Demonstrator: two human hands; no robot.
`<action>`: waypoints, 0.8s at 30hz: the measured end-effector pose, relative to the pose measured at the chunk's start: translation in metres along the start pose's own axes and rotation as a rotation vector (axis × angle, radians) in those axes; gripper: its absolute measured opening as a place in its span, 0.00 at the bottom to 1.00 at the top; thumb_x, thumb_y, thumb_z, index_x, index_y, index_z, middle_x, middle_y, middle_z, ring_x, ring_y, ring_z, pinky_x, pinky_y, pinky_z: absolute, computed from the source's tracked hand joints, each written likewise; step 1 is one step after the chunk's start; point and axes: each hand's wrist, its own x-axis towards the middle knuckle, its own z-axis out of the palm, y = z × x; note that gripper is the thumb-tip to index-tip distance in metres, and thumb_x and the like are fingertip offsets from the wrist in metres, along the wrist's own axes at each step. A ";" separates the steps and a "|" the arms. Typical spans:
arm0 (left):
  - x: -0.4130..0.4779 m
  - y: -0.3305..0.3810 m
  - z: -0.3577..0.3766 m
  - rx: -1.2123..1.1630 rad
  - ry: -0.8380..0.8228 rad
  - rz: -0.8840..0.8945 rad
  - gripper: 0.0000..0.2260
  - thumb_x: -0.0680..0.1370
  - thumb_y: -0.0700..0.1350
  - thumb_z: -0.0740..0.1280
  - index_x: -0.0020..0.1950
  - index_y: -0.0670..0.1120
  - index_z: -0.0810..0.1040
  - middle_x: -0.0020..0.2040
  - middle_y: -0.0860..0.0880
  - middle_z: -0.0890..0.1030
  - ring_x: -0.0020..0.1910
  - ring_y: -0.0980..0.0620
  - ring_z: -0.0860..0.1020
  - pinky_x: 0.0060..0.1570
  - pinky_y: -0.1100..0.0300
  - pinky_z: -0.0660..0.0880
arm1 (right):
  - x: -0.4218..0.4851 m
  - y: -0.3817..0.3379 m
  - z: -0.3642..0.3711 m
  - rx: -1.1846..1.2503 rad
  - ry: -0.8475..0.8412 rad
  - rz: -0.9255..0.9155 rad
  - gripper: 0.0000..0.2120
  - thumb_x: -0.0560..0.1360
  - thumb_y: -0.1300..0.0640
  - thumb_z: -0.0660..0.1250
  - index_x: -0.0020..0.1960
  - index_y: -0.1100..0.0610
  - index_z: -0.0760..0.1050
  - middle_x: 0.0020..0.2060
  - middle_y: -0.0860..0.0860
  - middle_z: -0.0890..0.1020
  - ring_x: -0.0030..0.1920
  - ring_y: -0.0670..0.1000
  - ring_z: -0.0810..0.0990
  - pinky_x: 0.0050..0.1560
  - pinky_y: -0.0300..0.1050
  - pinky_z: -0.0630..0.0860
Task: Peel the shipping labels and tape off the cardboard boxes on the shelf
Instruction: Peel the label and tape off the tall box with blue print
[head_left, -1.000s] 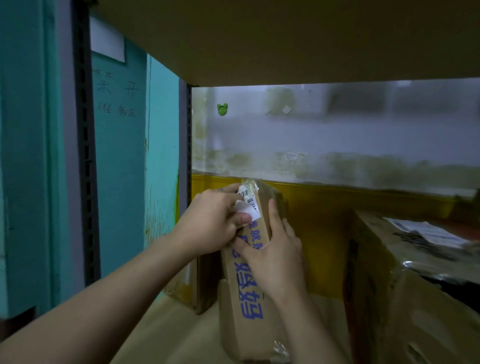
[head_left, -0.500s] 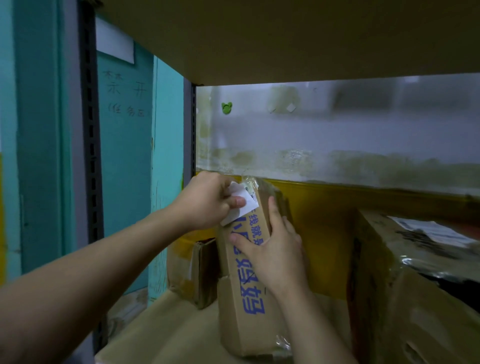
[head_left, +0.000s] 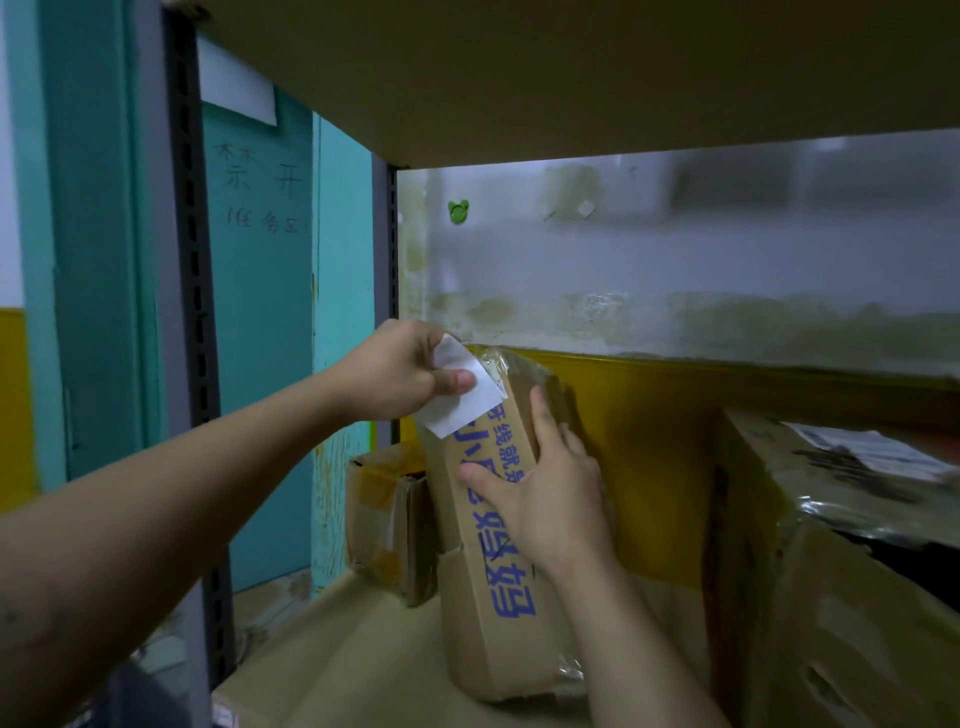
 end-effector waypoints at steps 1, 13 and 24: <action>0.000 -0.001 -0.002 -0.010 -0.013 0.002 0.05 0.77 0.45 0.72 0.46 0.45 0.84 0.42 0.48 0.86 0.41 0.53 0.82 0.48 0.50 0.79 | 0.000 0.000 0.000 0.001 -0.003 -0.003 0.51 0.66 0.29 0.68 0.77 0.36 0.39 0.76 0.51 0.60 0.73 0.56 0.61 0.68 0.58 0.66; 0.002 -0.003 -0.012 -0.159 -0.108 0.002 0.06 0.79 0.45 0.69 0.49 0.44 0.84 0.46 0.47 0.86 0.47 0.46 0.84 0.52 0.49 0.80 | 0.003 0.005 0.000 0.059 0.003 -0.020 0.51 0.64 0.29 0.70 0.76 0.34 0.42 0.75 0.49 0.62 0.73 0.56 0.62 0.67 0.60 0.68; 0.007 -0.017 0.008 -0.095 0.155 0.093 0.06 0.80 0.48 0.67 0.44 0.50 0.80 0.39 0.55 0.81 0.36 0.62 0.76 0.39 0.61 0.74 | 0.008 0.011 0.002 0.111 0.029 -0.005 0.52 0.64 0.30 0.71 0.76 0.34 0.42 0.73 0.48 0.66 0.71 0.54 0.65 0.66 0.60 0.70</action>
